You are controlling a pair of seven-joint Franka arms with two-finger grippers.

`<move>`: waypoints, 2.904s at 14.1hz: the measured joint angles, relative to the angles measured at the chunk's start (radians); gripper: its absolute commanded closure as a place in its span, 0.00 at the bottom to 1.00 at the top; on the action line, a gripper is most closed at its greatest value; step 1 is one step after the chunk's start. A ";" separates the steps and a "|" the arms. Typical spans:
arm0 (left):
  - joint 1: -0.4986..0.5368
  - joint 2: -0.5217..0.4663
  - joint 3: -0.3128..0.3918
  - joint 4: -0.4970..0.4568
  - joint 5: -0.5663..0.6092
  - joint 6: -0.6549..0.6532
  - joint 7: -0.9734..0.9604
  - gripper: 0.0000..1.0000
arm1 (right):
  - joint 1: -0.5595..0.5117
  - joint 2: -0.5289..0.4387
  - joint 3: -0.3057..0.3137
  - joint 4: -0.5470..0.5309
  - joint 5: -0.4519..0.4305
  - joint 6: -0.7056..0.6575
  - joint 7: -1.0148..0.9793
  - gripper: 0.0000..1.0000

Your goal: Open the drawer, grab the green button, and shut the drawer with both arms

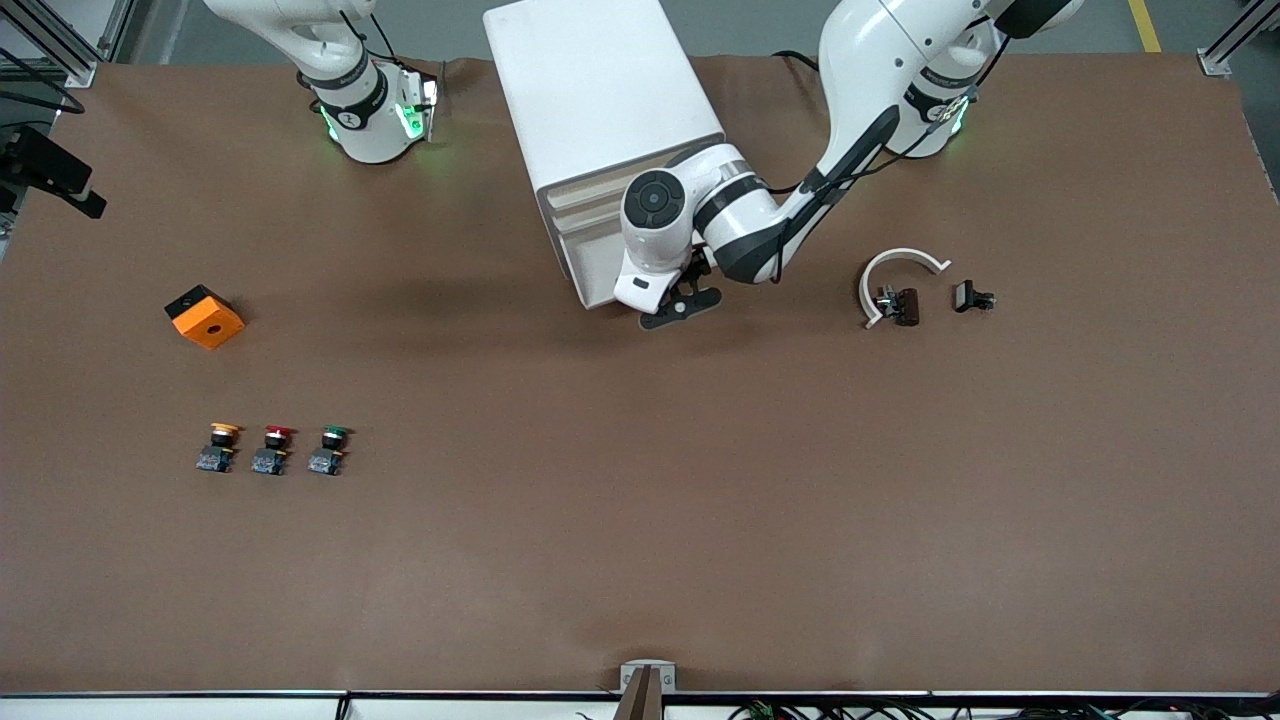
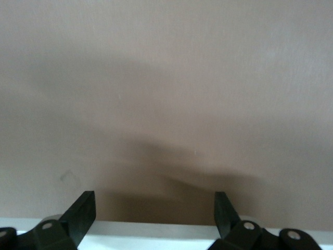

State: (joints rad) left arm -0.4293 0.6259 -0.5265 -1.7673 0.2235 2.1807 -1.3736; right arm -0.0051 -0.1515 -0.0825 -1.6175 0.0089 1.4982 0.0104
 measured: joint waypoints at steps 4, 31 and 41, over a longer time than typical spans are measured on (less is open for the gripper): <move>-0.004 0.000 -0.008 -0.008 -0.062 -0.007 0.001 0.00 | 0.000 0.000 0.000 0.000 0.000 0.000 0.000 0.00; -0.001 0.019 0.009 -0.010 -0.290 -0.004 0.054 0.00 | -0.006 0.000 -0.005 -0.002 0.000 0.024 -0.001 0.00; 0.003 0.026 0.001 0.034 -0.339 0.028 0.032 0.00 | -0.005 0.000 -0.001 -0.004 0.000 0.025 -0.001 0.00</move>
State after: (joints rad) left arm -0.4263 0.6519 -0.5252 -1.7336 -0.1155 2.2090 -1.3416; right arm -0.0103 -0.1515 -0.0833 -1.6218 0.0088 1.5236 0.0090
